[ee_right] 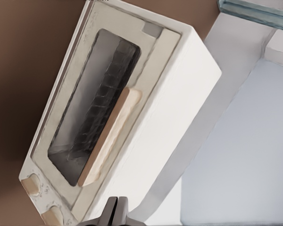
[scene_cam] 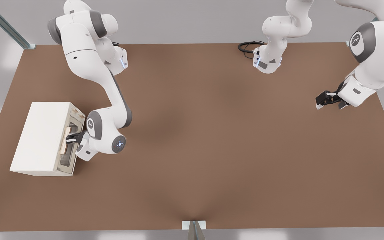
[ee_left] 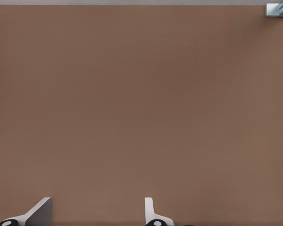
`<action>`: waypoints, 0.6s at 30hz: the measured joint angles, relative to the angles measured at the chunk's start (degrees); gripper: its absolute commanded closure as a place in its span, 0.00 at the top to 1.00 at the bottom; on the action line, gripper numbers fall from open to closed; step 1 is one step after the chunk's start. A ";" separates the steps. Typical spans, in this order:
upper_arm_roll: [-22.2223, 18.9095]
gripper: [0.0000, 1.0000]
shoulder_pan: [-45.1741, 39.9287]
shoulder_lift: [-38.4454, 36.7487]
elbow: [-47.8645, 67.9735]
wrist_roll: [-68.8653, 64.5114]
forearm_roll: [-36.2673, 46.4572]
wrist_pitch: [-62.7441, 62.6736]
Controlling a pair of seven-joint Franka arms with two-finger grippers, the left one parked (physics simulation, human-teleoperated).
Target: Keep left arm still and open the oven door with right arm
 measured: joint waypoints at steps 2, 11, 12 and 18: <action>-0.56 0.00 0.24 0.10 -0.40 1.57 -0.48 1.67; -3.03 0.00 -0.10 -0.61 -6.65 8.17 -1.09 6.66; -3.07 0.00 -0.15 -0.54 -6.92 8.71 -1.12 7.04; -3.12 0.00 -1.22 -0.85 -9.53 11.31 -1.19 8.34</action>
